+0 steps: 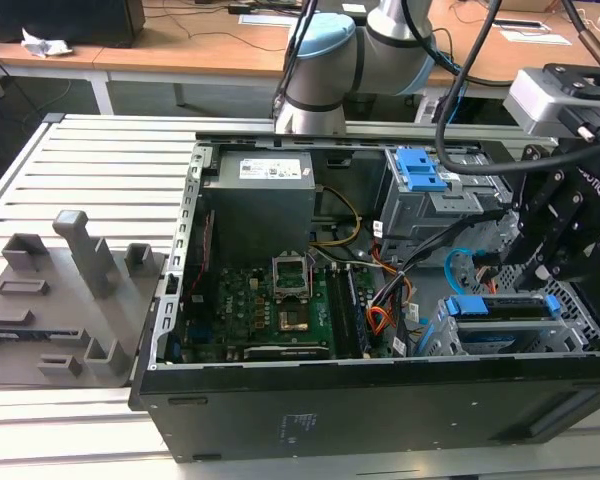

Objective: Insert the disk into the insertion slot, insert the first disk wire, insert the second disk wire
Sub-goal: 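Insert the first disk wire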

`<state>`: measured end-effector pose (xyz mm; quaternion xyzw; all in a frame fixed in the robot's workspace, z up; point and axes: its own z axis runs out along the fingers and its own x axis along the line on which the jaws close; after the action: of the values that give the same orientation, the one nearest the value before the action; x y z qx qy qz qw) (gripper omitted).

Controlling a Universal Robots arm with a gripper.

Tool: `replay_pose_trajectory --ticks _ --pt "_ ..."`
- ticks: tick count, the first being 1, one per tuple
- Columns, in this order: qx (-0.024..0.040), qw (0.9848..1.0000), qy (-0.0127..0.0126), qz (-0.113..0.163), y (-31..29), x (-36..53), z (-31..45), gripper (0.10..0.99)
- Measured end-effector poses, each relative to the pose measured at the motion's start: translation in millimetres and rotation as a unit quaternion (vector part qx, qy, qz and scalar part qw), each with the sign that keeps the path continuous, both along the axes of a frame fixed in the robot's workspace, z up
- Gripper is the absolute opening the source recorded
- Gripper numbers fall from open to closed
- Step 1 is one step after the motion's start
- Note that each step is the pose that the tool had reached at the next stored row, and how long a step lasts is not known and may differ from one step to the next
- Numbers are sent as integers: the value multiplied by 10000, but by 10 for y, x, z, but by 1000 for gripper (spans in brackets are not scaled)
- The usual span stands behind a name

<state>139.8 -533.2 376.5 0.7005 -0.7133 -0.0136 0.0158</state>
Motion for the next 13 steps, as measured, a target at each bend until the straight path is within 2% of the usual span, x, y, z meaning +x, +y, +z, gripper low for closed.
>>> replay_pose_trajectory --ticks 4,6,9,13 --pt "0 10000 0 -1 147 15 0 361" --pt "0 10000 0 -1 250 16 0 361" --pt "0 10000 0 0 339 17 0 361" --pt "0 10000 0 -1 409 16 -3 361"
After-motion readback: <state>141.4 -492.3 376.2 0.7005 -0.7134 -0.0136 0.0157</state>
